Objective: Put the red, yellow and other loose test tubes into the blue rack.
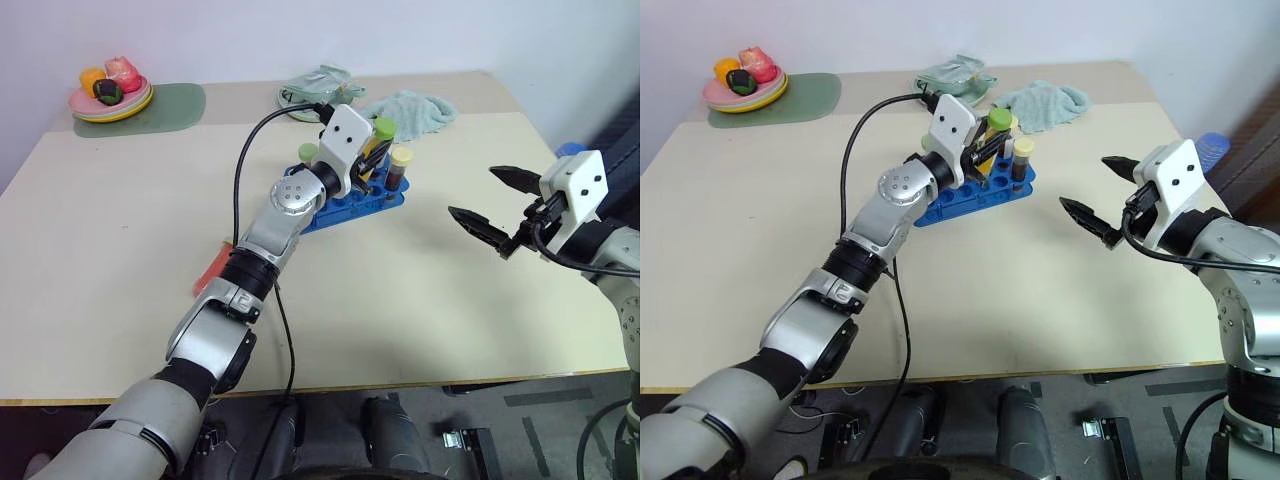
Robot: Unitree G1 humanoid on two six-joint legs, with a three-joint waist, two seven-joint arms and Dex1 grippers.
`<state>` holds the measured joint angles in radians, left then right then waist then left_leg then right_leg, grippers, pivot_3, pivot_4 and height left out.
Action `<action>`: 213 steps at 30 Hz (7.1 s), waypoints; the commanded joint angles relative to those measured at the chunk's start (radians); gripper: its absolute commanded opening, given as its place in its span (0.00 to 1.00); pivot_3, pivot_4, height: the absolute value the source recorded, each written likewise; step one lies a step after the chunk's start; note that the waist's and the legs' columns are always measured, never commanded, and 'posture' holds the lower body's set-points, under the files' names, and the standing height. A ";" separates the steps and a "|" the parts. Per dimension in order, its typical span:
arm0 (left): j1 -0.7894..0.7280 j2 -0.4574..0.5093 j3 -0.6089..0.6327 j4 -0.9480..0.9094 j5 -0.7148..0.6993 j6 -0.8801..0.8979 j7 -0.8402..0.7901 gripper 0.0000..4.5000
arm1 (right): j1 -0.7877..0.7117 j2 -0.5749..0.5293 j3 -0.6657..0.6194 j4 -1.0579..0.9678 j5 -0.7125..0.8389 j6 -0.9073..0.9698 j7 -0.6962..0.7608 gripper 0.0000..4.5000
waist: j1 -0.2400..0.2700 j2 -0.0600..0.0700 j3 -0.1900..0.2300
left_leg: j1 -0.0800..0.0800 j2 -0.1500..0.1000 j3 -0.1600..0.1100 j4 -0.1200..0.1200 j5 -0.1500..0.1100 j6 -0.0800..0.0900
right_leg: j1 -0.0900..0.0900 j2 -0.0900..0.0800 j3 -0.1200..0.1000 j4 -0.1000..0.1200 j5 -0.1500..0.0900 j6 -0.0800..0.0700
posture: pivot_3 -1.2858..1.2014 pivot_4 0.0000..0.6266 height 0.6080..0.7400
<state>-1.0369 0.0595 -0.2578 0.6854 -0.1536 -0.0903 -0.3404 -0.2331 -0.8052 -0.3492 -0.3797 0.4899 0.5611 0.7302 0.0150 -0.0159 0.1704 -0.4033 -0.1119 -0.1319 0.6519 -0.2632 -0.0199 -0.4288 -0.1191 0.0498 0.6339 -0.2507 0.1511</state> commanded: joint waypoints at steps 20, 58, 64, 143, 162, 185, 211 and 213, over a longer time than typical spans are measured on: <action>0.018 -0.075 0.104 0.079 0.100 -0.057 -0.027 0.22 | 0.032 -0.028 -0.064 -0.050 0.015 -0.002 -0.017 1.00 | -0.002 0.000 0.000 | 0.000 0.000 0.000 0.001 0.000 0.000 | 0.000 0.000 0.000 0.000 0.000 0.001 | 0.52 0.24 1.00; 0.035 -0.120 0.146 0.170 0.115 -0.098 -0.145 0.22 | 0.186 -0.026 -0.144 -0.032 0.103 -0.056 0.117 1.00 | 0.002 0.000 -0.001 | 0.001 0.000 -0.001 0.003 0.000 0.001 | 0.003 0.000 -0.001 0.001 0.000 0.001 | 0.52 0.24 1.00; 0.056 -0.110 0.141 0.168 0.137 -0.082 -0.130 0.22 | 0.180 -0.033 -0.143 -0.035 0.108 -0.048 0.115 1.00 | -0.001 0.000 -0.001 | 0.001 0.000 -0.001 0.003 -0.001 0.001 | 0.003 0.000 -0.001 0.001 0.000 0.001 | 0.52 0.24 1.00; -0.050 0.629 -0.222 -0.314 -0.198 1.621 -0.273 0.30 | 0.035 0.078 0.083 0.085 0.049 -0.196 0.072 1.00 | -0.010 0.001 0.000 | -0.002 -0.001 -0.003 0.010 -0.001 0.001 | -0.001 0.001 -0.002 0.011 0.000 0.001 | 0.52 0.24 1.00; 0.061 0.597 0.341 -0.837 -0.378 1.588 -0.251 0.17 | 0.010 0.068 0.080 0.113 0.044 -0.197 0.085 1.00 | -0.010 0.001 -0.001 | -0.003 0.000 -0.003 0.011 -0.001 0.001 | -0.003 0.000 -0.001 0.011 0.000 0.001 | 0.52 0.24 1.00; 0.288 0.060 0.102 -0.452 0.080 0.064 -0.124 0.17 | 0.195 0.003 -0.137 -0.063 0.124 -0.076 0.048 1.00 | 0.023 0.001 -0.001 | -0.003 0.000 0.000 0.012 -0.002 0.002 | 0.001 0.000 -0.001 0.006 0.001 0.000 | 0.52 0.24 1.00; 0.392 0.085 0.088 -0.420 0.154 0.062 -0.102 0.17 | 0.189 0.003 -0.120 -0.023 0.114 -0.105 0.067 1.00 | 0.023 0.001 -0.001 | -0.002 0.000 0.000 0.012 -0.002 0.003 | 0.002 0.000 -0.001 0.006 0.001 0.000 | 0.52 0.24 1.00; 0.391 0.081 0.089 -0.407 0.151 0.061 -0.100 0.17 | 0.187 0.003 -0.117 -0.024 0.114 -0.105 0.066 1.00 | 0.023 0.002 -0.001 | -0.001 0.000 0.000 0.012 -0.002 0.003 | 0.002 0.000 -0.001 0.006 0.001 0.000 | 0.52 0.24 1.00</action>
<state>-0.6610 0.1389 -0.1734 0.2679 -0.0098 -0.0448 -0.4420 -0.0302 -0.7954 -0.4527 -0.3889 0.6022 0.4738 0.7983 0.0378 -0.0144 0.1693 -0.4048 -0.1121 -0.1322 0.6639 -0.2653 -0.0171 -0.4273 -0.1193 0.0484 0.6402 -0.2499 0.1514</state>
